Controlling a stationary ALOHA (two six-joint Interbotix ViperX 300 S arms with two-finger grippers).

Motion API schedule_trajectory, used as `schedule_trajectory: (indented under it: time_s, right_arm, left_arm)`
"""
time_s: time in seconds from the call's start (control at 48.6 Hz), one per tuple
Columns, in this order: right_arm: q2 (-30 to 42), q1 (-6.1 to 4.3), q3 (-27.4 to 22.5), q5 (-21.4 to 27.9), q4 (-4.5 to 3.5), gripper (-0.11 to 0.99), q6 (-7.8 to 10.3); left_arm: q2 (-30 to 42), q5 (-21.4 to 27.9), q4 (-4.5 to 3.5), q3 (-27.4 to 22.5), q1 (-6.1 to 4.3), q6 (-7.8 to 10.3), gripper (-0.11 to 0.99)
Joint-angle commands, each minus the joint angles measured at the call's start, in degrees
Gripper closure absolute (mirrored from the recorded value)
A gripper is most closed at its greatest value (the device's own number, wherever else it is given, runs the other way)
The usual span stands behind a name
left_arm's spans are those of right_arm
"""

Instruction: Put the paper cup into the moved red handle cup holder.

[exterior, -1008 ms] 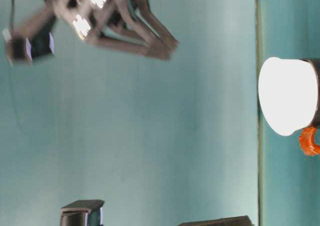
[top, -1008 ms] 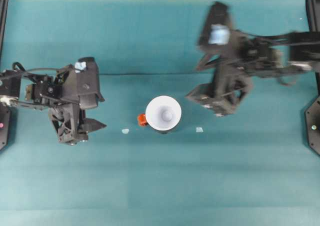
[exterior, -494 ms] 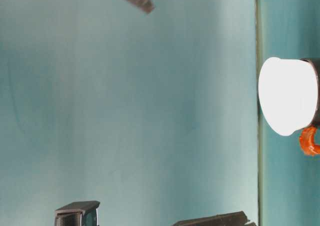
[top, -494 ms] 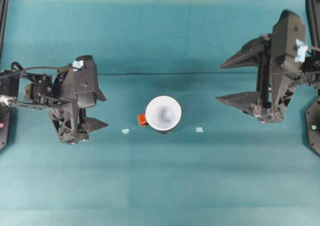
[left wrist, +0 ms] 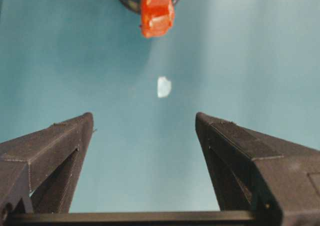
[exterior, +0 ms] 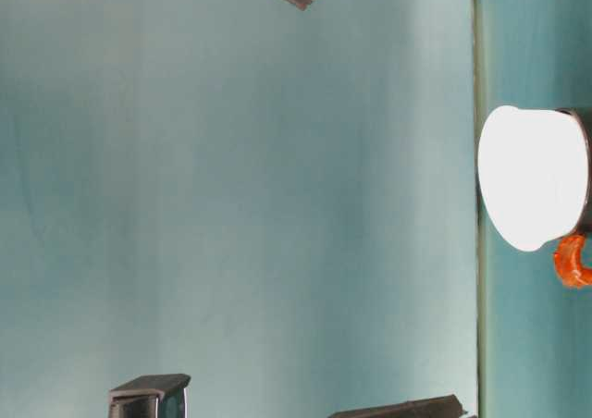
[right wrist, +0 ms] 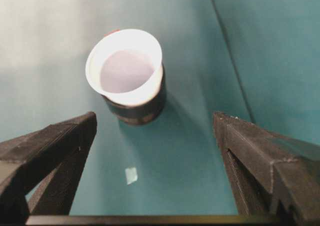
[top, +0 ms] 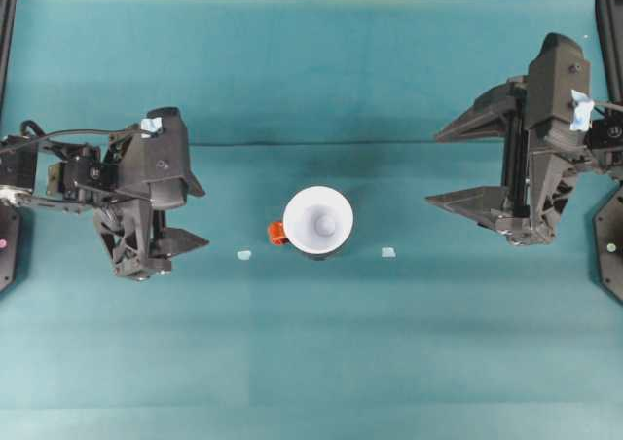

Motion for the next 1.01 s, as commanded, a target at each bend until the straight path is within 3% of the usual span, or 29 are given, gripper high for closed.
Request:
schedule_trajectory:
  time_s: [0.0, 0.35, 0.453, 0.988]
  right_arm:
    - [-0.4, 0.18, -0.6, -0.4, 0.09, 0.01, -0.35]
    - [0.0, 0.18, -0.4, -0.4, 0.18, 0.01, -0.26]
    - [0.2, 0.18, -0.4, -0.4, 0.62, 0.01, -0.26]
    - [0.2, 0.18, 1.0, -0.4, 0.62, 0.01, -0.35]
  left_arm:
    - [-0.5, -0.4, 0.00, -0.4, 0.09, -0.09, -0.03]
    - [-0.5, -0.4, 0.00, -0.4, 0.00, -0.09, -0.03]
    - [-0.5, -0.4, 0.09, -0.4, -0.09, -0.09, -0.03]
    - [-0.2, -0.4, 0.00, -0.9, 0.00, 0.26, -0.03]
